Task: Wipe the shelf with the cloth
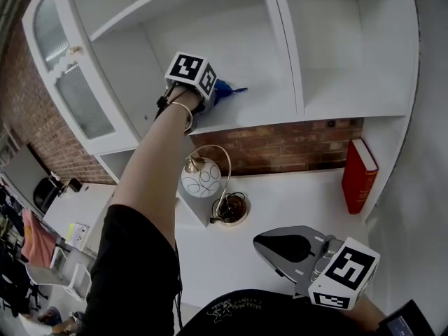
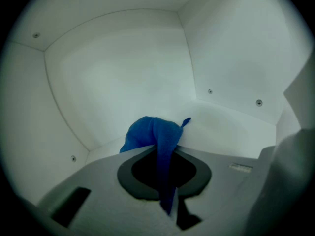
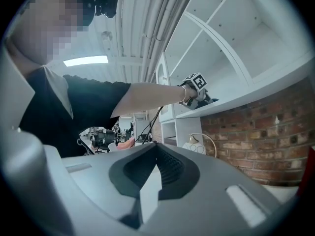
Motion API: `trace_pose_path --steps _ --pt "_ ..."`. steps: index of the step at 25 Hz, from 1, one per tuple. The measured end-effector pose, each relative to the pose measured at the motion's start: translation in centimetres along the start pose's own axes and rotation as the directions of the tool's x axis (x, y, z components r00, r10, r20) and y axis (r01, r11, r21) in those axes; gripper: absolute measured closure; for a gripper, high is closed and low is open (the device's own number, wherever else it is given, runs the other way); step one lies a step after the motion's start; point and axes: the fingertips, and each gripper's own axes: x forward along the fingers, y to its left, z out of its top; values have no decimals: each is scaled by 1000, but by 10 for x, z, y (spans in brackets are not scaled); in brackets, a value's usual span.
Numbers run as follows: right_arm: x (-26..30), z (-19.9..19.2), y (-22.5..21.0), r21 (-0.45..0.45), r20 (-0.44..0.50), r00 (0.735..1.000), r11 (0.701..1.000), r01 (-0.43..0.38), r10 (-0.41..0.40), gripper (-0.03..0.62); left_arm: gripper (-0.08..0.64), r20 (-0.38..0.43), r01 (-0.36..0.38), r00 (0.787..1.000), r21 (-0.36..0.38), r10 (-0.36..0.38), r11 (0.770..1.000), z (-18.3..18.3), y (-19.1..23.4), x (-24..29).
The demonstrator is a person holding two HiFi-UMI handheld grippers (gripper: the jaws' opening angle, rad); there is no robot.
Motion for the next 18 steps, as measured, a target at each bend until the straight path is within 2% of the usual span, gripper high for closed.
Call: trace_pose_path --steps 6,9,13,16,18 --pt "-19 0 -2 -11 3 998 998 65 -65 583 541 2 124 992 126 -125 984 32 -71 10" --pt "-27 1 -4 -5 4 995 995 100 -100 583 541 21 201 978 128 -205 971 47 -104 15" --pt "-38 2 -7 0 9 991 991 134 -134 583 541 19 262 964 117 -266 958 59 -132 16" --pt "-45 1 -8 10 10 989 989 146 -146 583 541 33 334 940 108 -339 936 63 -148 13" --pt "-48 0 -6 13 10 988 988 151 -151 583 541 65 383 917 133 -394 914 66 -158 8"
